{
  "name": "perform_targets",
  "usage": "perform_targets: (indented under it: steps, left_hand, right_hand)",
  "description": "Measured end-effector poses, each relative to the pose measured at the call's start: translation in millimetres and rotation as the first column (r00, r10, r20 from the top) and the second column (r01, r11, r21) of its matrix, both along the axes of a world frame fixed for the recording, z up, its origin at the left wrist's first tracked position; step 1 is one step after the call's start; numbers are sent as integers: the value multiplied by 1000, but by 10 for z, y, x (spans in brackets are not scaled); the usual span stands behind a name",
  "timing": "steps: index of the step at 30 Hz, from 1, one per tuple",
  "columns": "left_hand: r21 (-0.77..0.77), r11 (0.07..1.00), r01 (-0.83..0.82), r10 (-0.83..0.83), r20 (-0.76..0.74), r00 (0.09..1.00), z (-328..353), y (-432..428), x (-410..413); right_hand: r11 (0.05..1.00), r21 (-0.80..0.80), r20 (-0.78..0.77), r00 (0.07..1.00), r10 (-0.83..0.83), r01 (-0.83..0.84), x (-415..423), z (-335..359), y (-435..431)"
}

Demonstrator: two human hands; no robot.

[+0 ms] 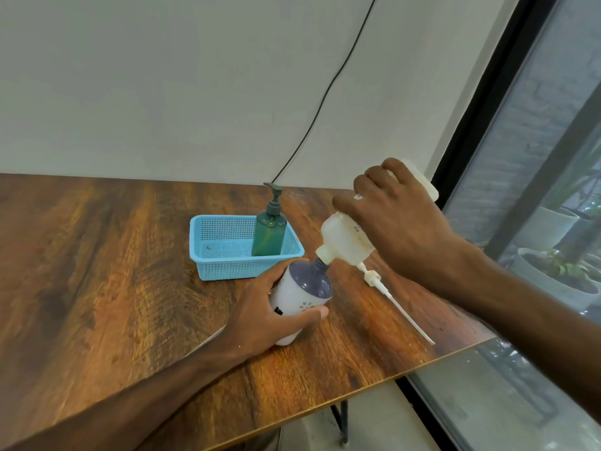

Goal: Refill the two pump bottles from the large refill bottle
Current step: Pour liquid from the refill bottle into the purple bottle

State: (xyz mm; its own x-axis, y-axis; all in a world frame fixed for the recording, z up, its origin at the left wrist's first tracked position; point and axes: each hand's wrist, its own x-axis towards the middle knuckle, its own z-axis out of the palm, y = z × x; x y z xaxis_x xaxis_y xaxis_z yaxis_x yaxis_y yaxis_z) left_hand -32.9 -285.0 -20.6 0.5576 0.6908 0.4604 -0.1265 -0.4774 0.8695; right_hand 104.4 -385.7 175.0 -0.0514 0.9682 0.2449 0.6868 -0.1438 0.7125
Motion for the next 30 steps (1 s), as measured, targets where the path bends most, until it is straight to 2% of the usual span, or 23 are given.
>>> perform_targets:
  steps: [12, 30]
  left_hand:
    - [-13, 1000, -21, 21, -19, 1000, -31, 27, 11]
    - [-19, 1000, -18, 17, -28, 999, -75, 65, 20]
  right_hand:
    - [999, -37, 148, 988, 34, -29, -58, 34, 96]
    - [999, -47, 163, 986, 20, -12, -88, 22, 133]
